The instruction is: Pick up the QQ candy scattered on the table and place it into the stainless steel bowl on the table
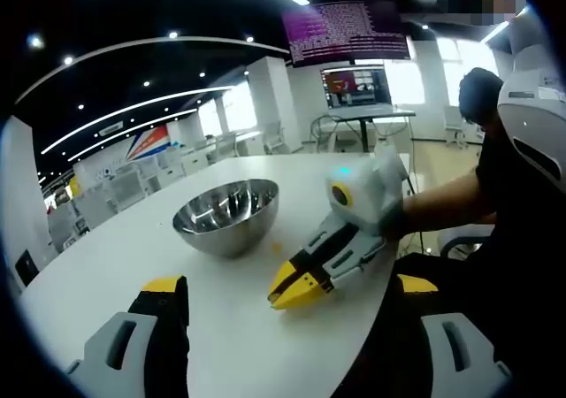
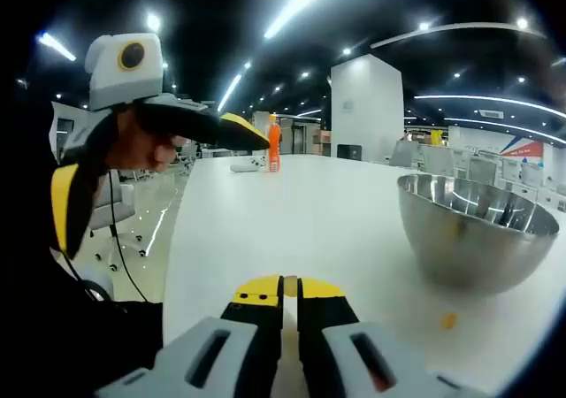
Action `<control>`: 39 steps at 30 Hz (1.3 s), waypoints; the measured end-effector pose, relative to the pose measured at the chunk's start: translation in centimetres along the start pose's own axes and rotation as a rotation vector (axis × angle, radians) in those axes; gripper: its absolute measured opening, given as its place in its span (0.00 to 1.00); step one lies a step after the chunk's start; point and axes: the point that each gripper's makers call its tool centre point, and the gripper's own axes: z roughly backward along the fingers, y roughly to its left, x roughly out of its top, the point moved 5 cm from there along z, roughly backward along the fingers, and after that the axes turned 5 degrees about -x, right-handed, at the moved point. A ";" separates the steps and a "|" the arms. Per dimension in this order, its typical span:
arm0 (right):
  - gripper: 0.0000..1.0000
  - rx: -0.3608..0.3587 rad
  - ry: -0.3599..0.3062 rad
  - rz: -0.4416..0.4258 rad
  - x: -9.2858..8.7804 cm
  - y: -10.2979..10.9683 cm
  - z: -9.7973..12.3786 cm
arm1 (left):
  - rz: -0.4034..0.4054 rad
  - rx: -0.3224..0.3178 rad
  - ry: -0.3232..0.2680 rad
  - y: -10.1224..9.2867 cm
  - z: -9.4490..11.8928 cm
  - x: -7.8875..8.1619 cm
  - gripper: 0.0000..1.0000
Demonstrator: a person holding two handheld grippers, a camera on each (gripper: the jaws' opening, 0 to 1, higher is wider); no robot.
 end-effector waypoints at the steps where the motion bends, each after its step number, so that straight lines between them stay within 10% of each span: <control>1: 0.05 0.044 -0.011 -0.011 0.6 0.8 0.4 | 0.000 0.005 0.003 0.1 0.1 -0.1 0.95; 9: 0.05 0.135 -0.164 0.081 8.7 2.8 4.8 | -0.004 0.015 0.006 0.5 0.1 -0.2 0.95; 23: 0.05 0.014 -0.453 0.207 21.5 -0.4 9.6 | -0.015 0.001 0.007 0.1 0.2 -0.2 0.95; 31: 0.05 0.001 -0.515 0.217 24.6 -1.5 9.9 | 0.002 0.019 -0.004 0.5 0.1 -0.1 0.95; 39: 0.05 -0.073 -0.475 0.087 25.1 -7.5 8.1 | 0.004 0.015 0.003 0.4 0.0 -0.3 0.95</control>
